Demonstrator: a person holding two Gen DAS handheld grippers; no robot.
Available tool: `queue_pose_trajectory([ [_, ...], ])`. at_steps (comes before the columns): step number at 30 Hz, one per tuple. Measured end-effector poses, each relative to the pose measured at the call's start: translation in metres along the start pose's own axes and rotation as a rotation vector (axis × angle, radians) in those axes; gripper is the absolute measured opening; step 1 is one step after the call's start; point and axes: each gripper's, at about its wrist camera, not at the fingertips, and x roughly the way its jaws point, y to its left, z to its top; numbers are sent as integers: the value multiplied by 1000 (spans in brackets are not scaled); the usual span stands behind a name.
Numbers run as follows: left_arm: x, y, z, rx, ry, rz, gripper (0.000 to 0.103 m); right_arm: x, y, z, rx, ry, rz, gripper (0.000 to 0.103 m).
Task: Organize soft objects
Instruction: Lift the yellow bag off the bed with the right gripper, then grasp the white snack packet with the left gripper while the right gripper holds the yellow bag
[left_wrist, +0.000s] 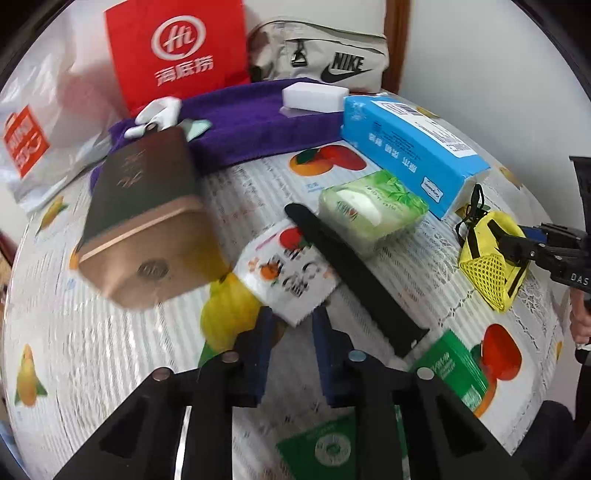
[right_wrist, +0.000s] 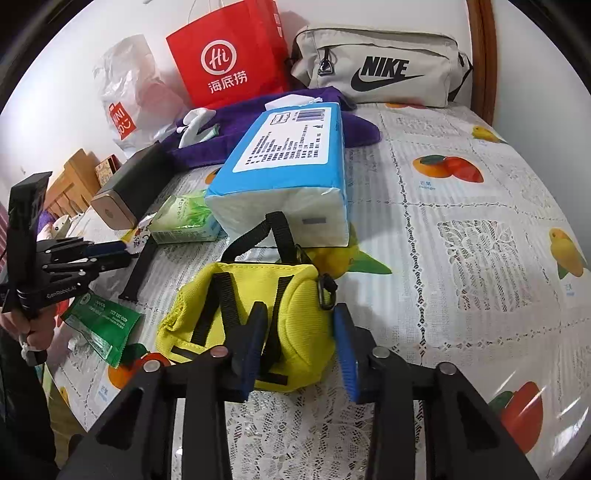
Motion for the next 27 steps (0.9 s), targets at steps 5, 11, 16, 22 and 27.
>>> queue_pose_trajectory([
  [5,-8,8,1,-54,-10,36,24,-1,-1,-2,-6,3,0,34],
  [11,-6,-4,18,-28,-42,28,52,-2,-1,-2,-6,5,2,35],
  [16,9,-9,23,-19,0,39,52,-2,-2,-2,-9,6,7,35],
  [22,10,-8,15,-21,5,35,29,-2,-3,-2,-15,7,10,35],
  [27,9,-13,14,-4,3,29,18,-2,-3,-3,-16,1,15,35],
])
